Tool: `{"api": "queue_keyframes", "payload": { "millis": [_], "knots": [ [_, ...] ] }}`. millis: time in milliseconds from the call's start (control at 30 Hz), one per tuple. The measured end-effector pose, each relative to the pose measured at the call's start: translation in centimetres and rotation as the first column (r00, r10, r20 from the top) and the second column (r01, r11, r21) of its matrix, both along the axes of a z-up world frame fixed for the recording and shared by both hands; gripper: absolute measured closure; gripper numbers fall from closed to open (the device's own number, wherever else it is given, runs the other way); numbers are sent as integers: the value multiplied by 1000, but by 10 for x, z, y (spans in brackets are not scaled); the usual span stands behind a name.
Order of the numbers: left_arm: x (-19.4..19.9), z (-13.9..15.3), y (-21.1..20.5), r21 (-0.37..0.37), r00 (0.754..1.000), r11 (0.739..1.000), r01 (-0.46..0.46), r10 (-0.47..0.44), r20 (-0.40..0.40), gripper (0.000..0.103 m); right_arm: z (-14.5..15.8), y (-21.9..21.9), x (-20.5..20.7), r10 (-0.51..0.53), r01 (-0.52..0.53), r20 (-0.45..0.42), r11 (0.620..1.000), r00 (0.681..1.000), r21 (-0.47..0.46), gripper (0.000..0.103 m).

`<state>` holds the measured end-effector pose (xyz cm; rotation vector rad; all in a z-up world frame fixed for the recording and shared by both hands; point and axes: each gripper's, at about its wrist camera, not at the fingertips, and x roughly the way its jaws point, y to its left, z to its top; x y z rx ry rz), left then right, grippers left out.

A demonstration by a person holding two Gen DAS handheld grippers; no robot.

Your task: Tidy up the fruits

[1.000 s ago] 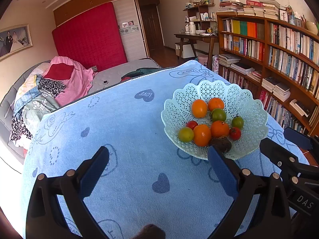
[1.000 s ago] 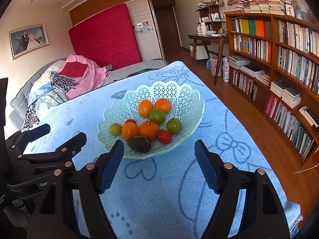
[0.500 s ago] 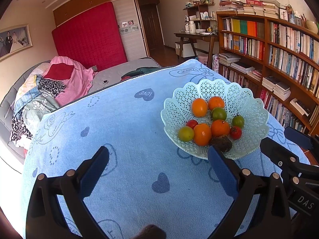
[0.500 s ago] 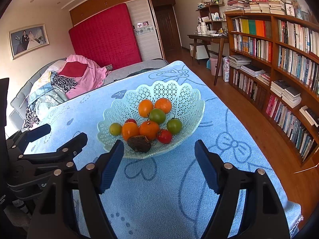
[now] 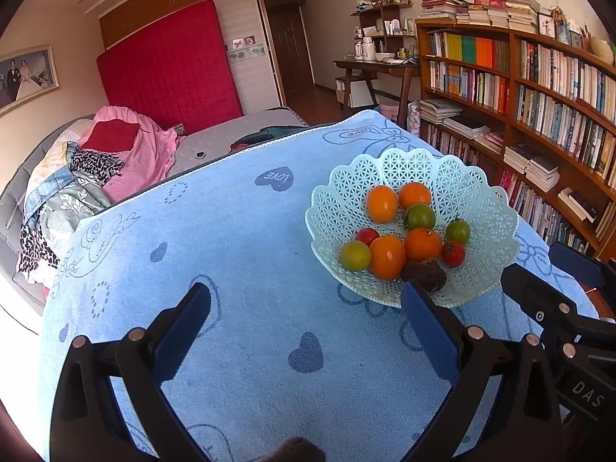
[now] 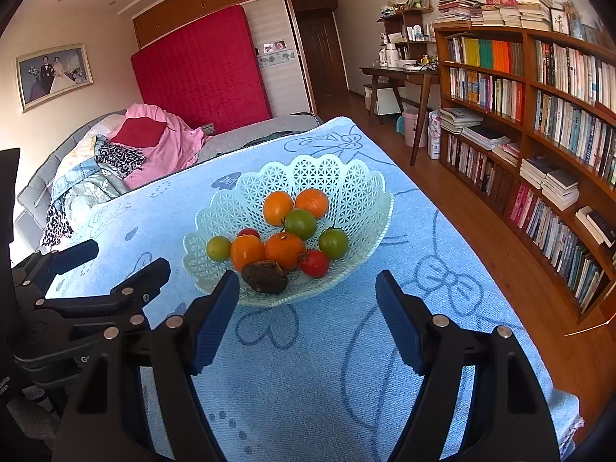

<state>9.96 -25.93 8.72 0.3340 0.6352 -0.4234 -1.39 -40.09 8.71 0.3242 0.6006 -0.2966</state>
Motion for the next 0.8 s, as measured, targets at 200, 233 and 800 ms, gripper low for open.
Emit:
{"api": "queue_keyframes", "payload": {
  "millis": [200,233,800],
  "knots": [
    [0,0,-2,2,1000,1000,6,-6,-1,5,0,0,0,-2,2,-1,1000,1000,2,28],
    [0,0,-3,2,1000,1000,7,-7,-2,5,0,0,0,-4,4,-2,1000,1000,2,28],
    [1,-12,47,-26,995,996,-84,82,-64,5,-13,22,3,49,-48,-38,999,998,19,28]
  ]
}}
